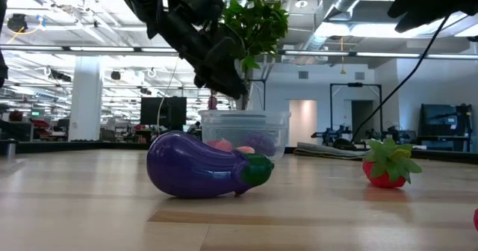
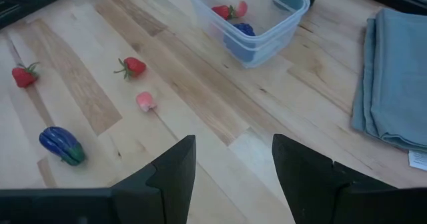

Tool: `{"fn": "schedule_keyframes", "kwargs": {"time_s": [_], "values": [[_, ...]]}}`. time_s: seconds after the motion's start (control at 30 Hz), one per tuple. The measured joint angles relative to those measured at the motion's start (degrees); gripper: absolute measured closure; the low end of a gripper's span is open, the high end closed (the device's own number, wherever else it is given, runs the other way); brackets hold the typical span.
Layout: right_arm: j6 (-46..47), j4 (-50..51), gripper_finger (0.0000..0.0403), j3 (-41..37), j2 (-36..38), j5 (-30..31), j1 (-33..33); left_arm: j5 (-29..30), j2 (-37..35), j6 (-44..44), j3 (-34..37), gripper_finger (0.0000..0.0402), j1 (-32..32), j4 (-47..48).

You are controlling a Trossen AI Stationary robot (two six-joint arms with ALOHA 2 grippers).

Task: Pick and placing Produce into tupperware
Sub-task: Put the red strawberry into the transparent bin

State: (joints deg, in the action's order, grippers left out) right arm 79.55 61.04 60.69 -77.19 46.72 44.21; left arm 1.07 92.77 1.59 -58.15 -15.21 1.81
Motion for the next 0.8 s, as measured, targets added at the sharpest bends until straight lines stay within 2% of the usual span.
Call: {"fn": "schedule_keyframes", "kwargs": {"time_s": [0.37, 0.57, 0.8], "values": [[-0.1, 0.3, 0.0182, 0.0, 0.0, 0.1, 0.0, -0.6, -11.7, -4.5, 1.0, 0.0195, 2.1, 13.0], [-0.4, 0.3, 0.0182, 0.0, 0.0, 1.4, -0.3, -0.2, -18.2, -2.0, 5.2, 0.0195, 4.5, 16.6], [-0.4, 0.2, 0.0182, 0.0, 0.0, 1.4, -0.5, 0.3, -26.5, 1.4, 13.6, 0.0195, 9.4, 16.8]]}}
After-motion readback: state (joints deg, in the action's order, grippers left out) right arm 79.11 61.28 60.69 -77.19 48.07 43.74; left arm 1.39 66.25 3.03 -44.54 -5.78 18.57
